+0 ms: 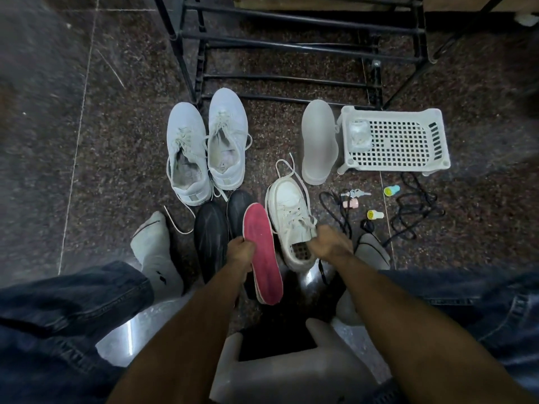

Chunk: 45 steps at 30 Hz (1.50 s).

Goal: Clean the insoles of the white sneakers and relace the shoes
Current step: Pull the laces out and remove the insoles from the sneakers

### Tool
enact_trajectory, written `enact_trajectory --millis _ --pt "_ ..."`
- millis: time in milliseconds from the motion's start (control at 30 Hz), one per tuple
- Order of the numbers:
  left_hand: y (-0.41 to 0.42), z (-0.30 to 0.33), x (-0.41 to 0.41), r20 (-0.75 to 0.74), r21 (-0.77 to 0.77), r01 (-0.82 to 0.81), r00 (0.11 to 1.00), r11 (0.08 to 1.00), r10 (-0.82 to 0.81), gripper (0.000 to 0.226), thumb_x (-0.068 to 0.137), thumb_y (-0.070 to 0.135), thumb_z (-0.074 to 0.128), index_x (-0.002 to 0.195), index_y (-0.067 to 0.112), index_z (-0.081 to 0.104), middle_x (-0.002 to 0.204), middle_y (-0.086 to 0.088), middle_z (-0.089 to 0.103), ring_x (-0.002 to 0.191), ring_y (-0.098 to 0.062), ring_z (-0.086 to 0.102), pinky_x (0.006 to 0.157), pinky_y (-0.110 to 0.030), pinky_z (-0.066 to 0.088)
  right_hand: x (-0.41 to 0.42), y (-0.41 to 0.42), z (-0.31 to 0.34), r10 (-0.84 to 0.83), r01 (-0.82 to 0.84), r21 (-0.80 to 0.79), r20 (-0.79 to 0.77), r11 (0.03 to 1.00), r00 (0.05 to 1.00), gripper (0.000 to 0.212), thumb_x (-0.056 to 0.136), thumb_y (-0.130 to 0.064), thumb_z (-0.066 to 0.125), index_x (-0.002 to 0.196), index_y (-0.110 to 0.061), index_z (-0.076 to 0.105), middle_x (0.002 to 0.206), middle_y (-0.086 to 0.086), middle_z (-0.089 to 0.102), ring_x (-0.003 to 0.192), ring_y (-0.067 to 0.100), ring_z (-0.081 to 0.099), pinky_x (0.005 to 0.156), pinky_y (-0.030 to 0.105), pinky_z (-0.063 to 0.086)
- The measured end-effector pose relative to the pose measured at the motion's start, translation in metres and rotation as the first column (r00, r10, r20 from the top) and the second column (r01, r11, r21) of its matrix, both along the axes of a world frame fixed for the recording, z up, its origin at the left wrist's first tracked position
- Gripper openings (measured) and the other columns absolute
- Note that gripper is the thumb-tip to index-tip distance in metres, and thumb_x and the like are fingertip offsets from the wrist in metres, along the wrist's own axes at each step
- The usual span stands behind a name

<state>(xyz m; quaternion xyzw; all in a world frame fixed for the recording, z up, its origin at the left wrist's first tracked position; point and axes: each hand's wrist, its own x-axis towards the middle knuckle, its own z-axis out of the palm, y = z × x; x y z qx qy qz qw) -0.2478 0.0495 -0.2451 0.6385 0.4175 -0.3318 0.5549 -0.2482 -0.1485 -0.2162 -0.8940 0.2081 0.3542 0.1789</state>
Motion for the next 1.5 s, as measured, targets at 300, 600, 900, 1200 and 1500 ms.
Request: enact_trajectory --millis 300,600,900,1200,1500 --pt "-0.024 -0.002 -0.011 -0.143 -0.162 0.087 0.983 0.983 -0.111 0.029 0.087 -0.009 0.044 0.103 0.007 0.063 0.079 -0.01 0.065 0.068 -0.023 0.062 0.058 -0.034 0.052 0.069 -0.051 0.058 0.029 -0.052 0.063 0.329 0.997 0.944 0.021 0.089 -0.016 0.054 0.07 -0.006 0.054 0.068 0.011 0.054 0.067 0.026 0.051 0.057 0.027 0.03" --pt "-0.038 -0.012 0.014 0.08 0.159 0.205 0.972 0.966 -0.219 0.034 0.082 0.002 0.051 0.11 0.01 0.069 0.098 -0.01 0.071 0.081 -0.026 0.065 0.072 -0.031 0.053 0.132 -0.01 0.047 -0.073 0.026 0.127 0.385 0.992 0.92 0.023 0.087 -0.024 0.052 0.078 -0.006 0.062 0.075 0.011 0.064 0.071 0.028 0.062 0.069 0.032 0.051" --pt "-0.037 -0.001 0.105 0.323 0.06 0.114 0.938 0.992 -0.127 0.051 0.078 0.018 0.055 0.129 0.017 0.057 0.107 -0.007 0.069 0.103 -0.03 0.066 0.094 -0.049 0.053 0.18 0.018 0.033 -0.098 0.082 0.056 0.47 0.995 0.877 0.039 0.095 -0.025 0.049 0.134 -0.019 0.05 0.121 0.015 0.063 0.11 0.036 0.059 0.08 0.034 0.044" --pt "-0.045 0.003 0.095 0.334 0.173 0.405 0.833 0.898 -0.441 0.039 0.093 0.003 0.05 0.131 0.011 0.057 0.109 -0.001 0.063 0.094 -0.015 0.06 0.072 -0.017 0.047 0.127 -0.028 -0.007 0.38 -0.32 -0.256 0.237 0.912 0.894 0.051 0.087 -0.019 0.058 0.133 -0.007 0.041 0.128 0.015 0.054 0.129 0.03 0.039 0.105 0.051 0.037" --pt "-0.034 -0.006 0.047 0.284 0.283 0.472 0.79 0.835 -0.543 0.028 0.089 0.006 0.056 0.113 0.012 0.068 0.109 -0.007 0.071 0.097 -0.021 0.065 0.091 -0.034 0.053 0.042 -0.028 0.006 0.378 -0.36 -0.143 0.131 0.922 0.917 0.048 0.098 -0.051 0.033 0.1 -0.016 0.066 0.103 0.01 0.068 0.09 0.028 0.065 0.074 0.032 0.048"
